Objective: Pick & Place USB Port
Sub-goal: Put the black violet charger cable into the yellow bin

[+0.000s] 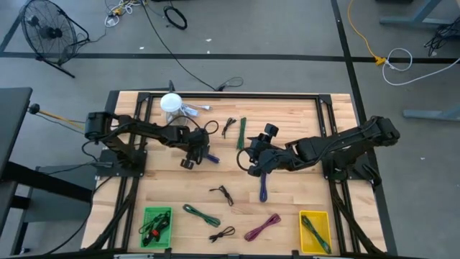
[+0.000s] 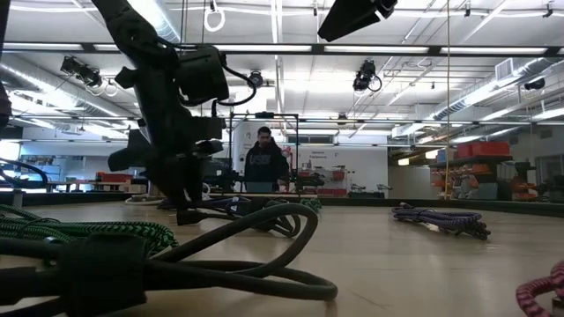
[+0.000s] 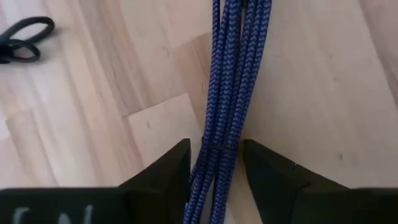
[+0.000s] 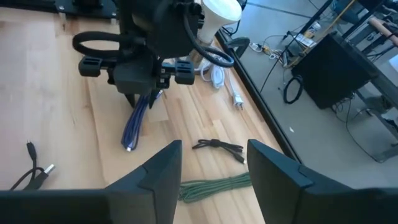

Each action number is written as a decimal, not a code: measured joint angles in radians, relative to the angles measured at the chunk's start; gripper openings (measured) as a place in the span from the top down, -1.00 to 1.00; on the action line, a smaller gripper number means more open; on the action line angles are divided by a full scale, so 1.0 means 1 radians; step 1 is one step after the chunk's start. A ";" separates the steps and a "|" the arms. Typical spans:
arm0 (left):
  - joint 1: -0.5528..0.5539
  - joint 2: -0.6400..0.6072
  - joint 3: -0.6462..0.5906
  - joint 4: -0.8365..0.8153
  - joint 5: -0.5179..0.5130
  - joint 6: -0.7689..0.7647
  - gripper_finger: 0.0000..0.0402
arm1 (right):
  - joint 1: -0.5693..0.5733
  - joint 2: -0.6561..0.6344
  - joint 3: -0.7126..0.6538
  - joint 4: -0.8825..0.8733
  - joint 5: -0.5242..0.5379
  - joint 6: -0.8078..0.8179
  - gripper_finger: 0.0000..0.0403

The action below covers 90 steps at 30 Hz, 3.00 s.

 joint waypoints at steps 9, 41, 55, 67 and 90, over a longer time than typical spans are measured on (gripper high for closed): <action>0.022 -0.005 0.000 0.024 0.103 -0.166 0.89 | -0.016 0.000 0.000 0.002 -0.012 0.010 0.08; -0.189 -0.655 -0.334 1.015 0.171 -0.647 0.91 | -0.033 0.011 0.000 0.493 -0.305 -0.001 0.08; -0.332 -0.474 -0.301 1.231 0.006 -0.571 0.91 | -0.033 0.164 0.000 0.845 -0.383 -0.102 0.08; -0.358 -0.347 -0.301 1.399 -0.012 -0.572 0.89 | -0.036 0.167 0.000 0.824 -0.313 -0.120 0.65; -0.369 -0.478 -0.301 1.295 0.051 -0.572 0.29 | 0.164 -0.035 0.000 0.329 -0.072 0.059 0.95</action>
